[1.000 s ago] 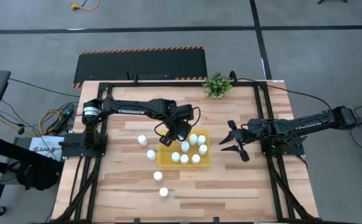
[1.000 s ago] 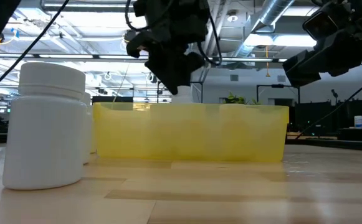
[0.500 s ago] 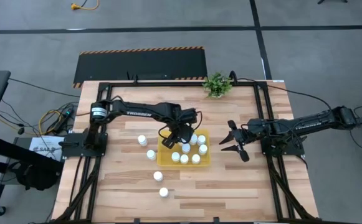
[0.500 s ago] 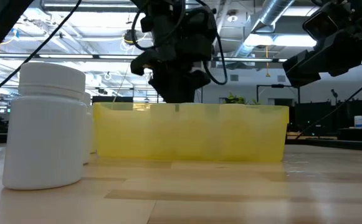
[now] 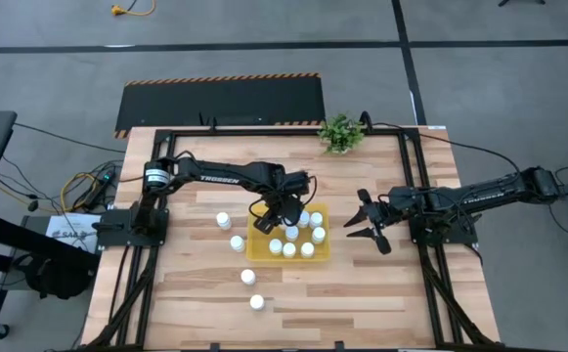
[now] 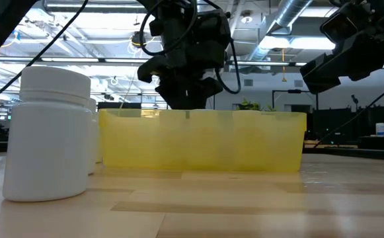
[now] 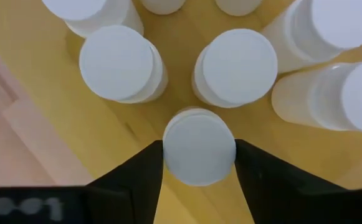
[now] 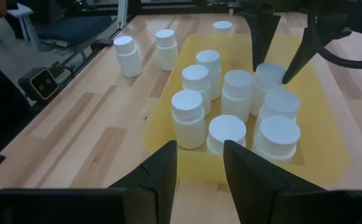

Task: Pick and place pill bottles into a basket
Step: Put the white pill bottle into the yellow bin

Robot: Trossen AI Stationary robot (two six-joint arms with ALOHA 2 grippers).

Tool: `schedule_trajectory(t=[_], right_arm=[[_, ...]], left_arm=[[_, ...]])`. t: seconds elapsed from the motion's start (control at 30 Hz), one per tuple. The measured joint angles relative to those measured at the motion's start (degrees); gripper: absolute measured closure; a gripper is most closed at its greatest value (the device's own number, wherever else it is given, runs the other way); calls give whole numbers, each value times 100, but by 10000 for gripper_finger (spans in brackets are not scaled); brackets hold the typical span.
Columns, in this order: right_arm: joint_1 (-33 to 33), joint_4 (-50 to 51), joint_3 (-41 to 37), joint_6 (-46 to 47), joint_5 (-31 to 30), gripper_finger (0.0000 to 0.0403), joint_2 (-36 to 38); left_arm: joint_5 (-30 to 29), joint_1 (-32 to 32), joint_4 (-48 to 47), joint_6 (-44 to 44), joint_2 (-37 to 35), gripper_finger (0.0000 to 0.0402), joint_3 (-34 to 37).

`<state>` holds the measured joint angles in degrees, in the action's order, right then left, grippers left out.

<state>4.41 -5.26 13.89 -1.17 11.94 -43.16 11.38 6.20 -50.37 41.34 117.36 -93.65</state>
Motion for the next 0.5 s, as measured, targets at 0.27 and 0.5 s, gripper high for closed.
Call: schedule_trajectory(t=[0.27, 0.5], right_arm=[[1, 7, 0, 26, 2, 278, -1], [0, 7, 0, 25, 2, 278, -1]], left_arm=[[-17, -15, -29, -11, 0, 194, 0], [-164, -63, -27, -11, -2, 162, 0]])
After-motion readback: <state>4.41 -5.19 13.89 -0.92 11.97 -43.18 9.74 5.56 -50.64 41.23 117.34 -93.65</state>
